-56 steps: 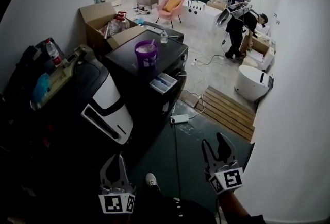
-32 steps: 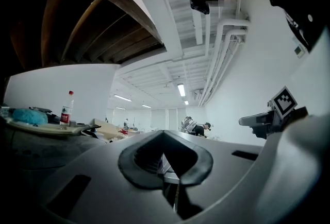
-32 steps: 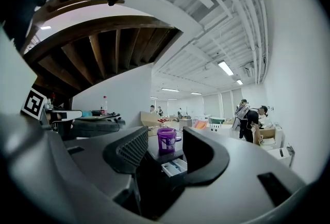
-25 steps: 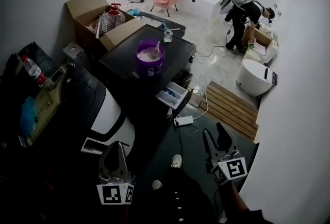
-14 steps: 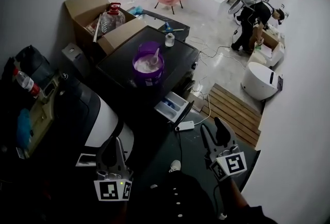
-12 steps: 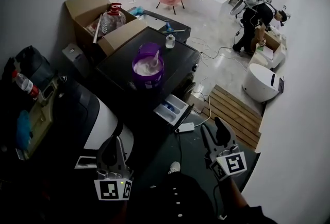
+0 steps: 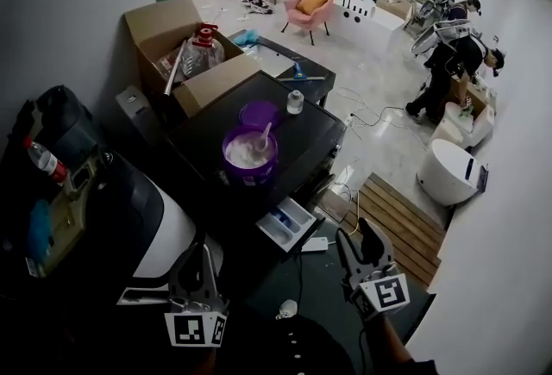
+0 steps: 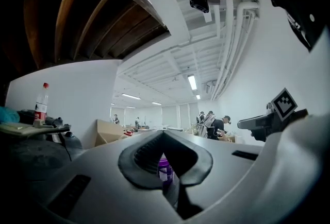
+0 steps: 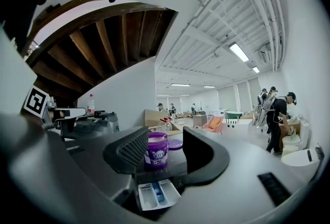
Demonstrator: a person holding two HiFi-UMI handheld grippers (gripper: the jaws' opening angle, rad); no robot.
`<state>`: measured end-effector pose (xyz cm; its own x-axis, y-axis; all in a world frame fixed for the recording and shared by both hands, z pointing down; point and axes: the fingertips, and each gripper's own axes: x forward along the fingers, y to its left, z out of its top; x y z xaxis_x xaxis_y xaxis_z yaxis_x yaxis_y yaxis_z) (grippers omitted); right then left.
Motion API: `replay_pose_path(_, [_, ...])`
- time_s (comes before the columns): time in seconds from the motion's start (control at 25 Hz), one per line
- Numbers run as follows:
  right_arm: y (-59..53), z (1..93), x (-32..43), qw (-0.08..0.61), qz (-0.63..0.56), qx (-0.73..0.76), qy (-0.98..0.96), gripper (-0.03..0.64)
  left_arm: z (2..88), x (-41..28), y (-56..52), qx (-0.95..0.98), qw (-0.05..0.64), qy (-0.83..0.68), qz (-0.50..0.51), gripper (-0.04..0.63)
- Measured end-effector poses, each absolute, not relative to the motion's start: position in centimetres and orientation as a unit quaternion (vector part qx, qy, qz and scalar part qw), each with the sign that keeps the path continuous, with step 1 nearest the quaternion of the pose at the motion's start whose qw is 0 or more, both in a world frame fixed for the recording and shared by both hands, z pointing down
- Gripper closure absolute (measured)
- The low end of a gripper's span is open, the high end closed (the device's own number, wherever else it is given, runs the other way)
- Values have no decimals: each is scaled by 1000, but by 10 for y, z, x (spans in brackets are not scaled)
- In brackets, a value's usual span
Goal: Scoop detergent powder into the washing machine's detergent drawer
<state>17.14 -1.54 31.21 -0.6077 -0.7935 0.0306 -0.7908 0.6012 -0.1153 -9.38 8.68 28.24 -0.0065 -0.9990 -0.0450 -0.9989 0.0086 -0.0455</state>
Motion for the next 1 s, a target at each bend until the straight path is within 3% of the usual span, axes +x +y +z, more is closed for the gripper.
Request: replay_pose_path(1.0, [-163,310,76,-1,-59,-440,896,405,289,-190,-77,-731,26,682,30,591])
